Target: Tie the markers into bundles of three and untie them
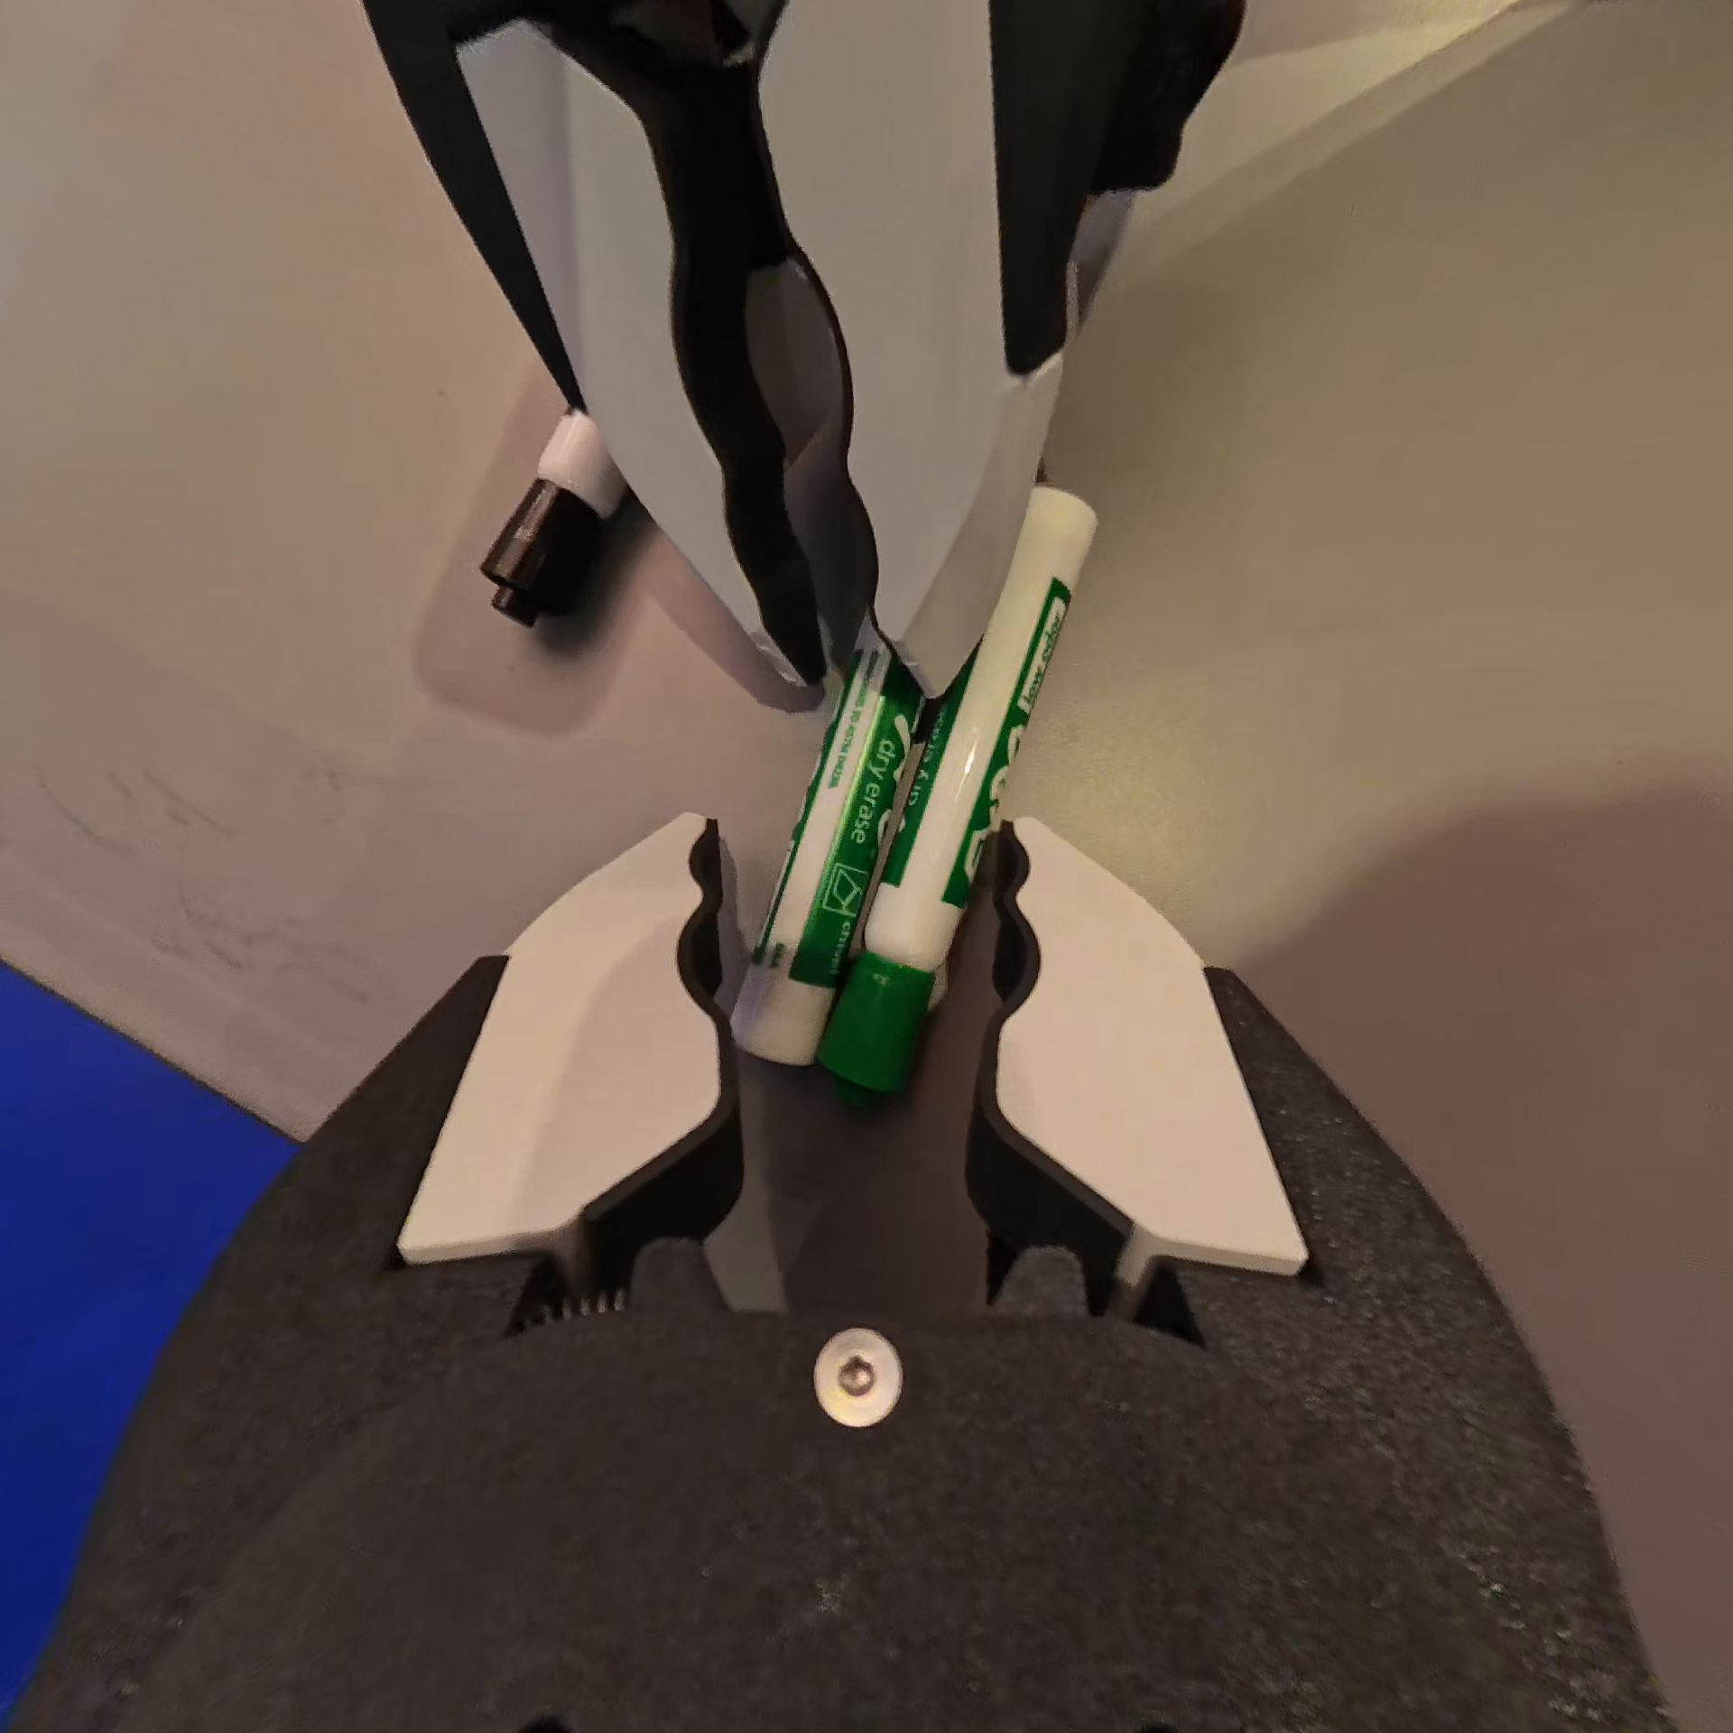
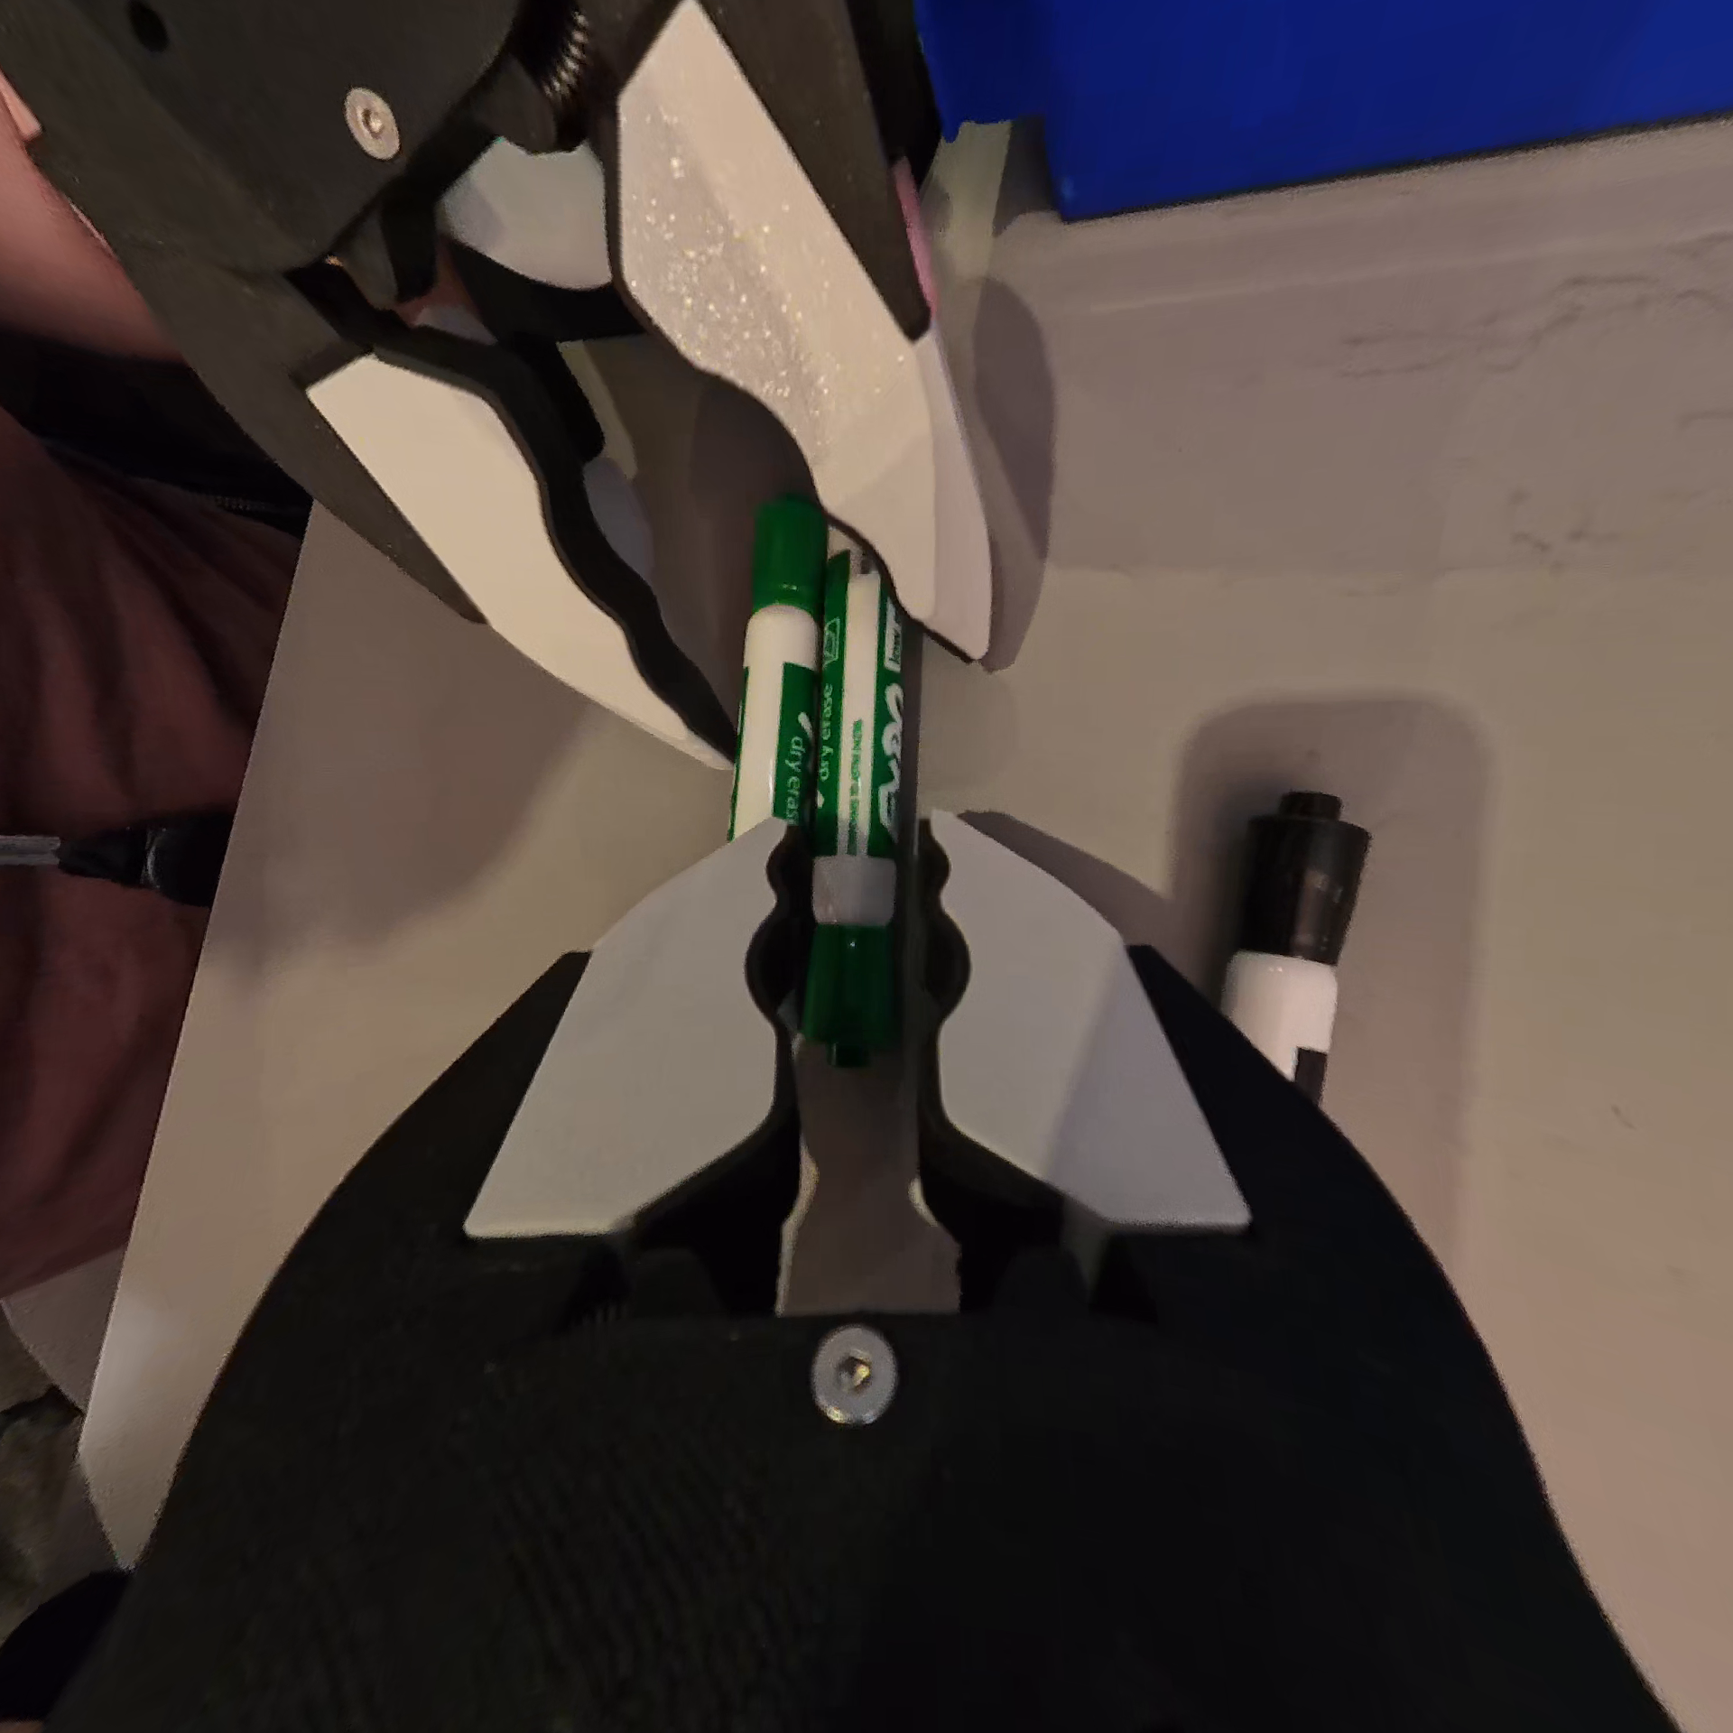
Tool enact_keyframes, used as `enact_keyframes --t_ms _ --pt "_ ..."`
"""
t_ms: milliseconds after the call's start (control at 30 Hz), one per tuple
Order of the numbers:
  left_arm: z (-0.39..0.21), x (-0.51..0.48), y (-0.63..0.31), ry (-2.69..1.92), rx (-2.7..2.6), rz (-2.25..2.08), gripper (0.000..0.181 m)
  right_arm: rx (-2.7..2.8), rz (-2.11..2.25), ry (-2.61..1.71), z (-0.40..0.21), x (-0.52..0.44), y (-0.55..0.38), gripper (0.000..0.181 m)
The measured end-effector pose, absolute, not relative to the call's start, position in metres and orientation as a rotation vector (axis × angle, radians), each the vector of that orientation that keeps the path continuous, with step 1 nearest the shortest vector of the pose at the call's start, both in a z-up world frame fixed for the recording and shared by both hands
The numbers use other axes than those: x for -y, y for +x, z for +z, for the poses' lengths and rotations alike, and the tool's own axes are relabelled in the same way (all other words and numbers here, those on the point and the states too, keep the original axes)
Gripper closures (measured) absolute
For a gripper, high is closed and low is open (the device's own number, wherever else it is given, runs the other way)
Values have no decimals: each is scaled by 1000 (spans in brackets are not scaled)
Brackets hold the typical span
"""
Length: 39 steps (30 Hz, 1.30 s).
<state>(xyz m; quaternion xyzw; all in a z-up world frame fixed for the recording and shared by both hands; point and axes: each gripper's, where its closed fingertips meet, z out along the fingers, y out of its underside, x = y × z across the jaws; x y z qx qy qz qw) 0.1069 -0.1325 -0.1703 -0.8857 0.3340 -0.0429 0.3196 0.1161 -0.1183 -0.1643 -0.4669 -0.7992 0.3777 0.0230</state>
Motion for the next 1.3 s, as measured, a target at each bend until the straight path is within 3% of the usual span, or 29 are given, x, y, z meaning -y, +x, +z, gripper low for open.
enact_keyframes --t_ms 33,533,867,1100,1300 --pt "-171 132 108 -2333 -888 -113 126 2468 1162 -1449 -163 116 117 154" --pt "-177 135 120 -2380 -969 -299 143 2325 1110 -1456 -123 85 130 153" --pt "-177 135 120 -2383 -993 -286 143 2470 952 -1465 -158 90 145 150" --pt "-175 134 121 -2325 -1080 -199 144 2482 1134 -1464 -163 114 135 139" --pt "-173 131 122 -2251 -1131 -125 144 2579 1210 -1543 -170 123 133 147"
